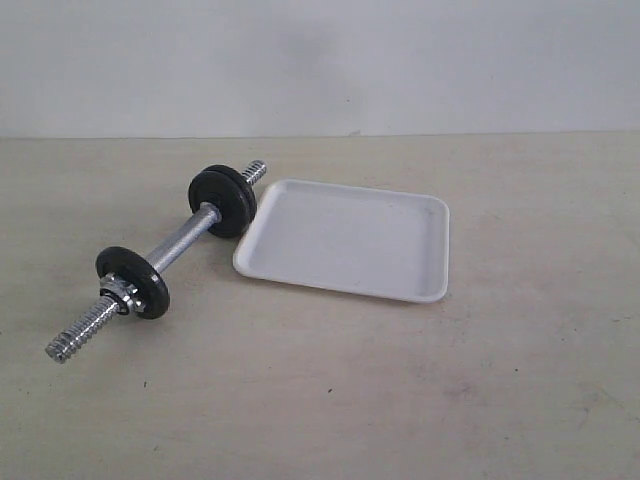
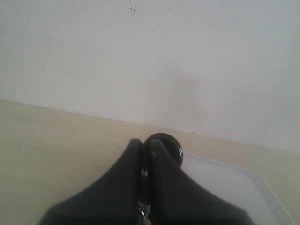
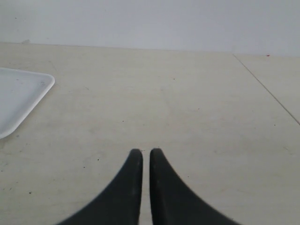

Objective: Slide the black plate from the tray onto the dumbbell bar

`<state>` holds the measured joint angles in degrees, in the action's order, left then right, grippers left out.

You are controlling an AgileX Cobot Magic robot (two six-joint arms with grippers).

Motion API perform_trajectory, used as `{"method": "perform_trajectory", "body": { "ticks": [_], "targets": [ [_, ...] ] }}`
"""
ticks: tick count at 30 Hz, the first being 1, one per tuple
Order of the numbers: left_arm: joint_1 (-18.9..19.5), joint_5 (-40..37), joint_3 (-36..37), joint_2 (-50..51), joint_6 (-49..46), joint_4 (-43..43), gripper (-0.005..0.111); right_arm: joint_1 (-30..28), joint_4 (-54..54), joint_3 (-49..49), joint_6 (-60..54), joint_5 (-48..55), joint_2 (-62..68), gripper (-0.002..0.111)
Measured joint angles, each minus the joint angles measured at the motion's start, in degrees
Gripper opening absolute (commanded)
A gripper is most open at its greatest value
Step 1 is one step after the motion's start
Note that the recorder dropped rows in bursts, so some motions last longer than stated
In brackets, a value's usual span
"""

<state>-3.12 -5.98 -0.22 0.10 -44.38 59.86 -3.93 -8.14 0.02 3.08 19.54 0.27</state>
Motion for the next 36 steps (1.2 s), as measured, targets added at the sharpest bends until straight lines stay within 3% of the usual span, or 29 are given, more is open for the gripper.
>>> {"method": "perform_trajectory", "body": {
  "ticks": [8, 12, 14, 17, 19, 22, 32, 36],
  "targets": [
    [0.1, 12.5, 0.0, 0.0, -0.1, -0.7, 0.004, 0.0, 0.0, 0.0, 0.0, 0.0, 0.0, 0.004],
    [0.1, 14.1, -0.9, 0.0, 3.3, -5.9, 0.004, 0.0, 0.0, 0.0, 0.0, 0.0, 0.0, 0.004],
    [0.1, 14.6, -1.3, 0.0, 11.8, -15.9, 0.004, 0.0, 0.0, 0.0, 0.0, 0.0, 0.0, 0.004],
    [0.1, 15.0, -1.4, 0.0, 30.2, -39.4, 0.004, 0.0, 0.0, 0.0, 0.0, 0.0, 0.0, 0.004],
    [0.1, 13.8, -1.3, 0.0, 41.9, -52.5, 0.004, 0.0, 0.0, 0.0, 0.0, 0.0, 0.0, 0.004],
    [0.1, 10.3, -0.3, 0.0, 49.6, -60.3, 0.004, 0.0, 0.1, 0.0, 0.0, 0.0, 0.0, 0.004],
    [0.1, -10.1, 0.0, 0.0, 52.3, -63.2, 0.004, 0.0, 0.1, 0.0, 0.0, 0.0, 0.0, 0.004],
    [0.1, -12.6, 0.1, 0.0, 52.3, -63.2, 0.004, 0.0, 0.1, 0.0, 0.0, 0.0, 0.0, 0.004]
  ]
}}
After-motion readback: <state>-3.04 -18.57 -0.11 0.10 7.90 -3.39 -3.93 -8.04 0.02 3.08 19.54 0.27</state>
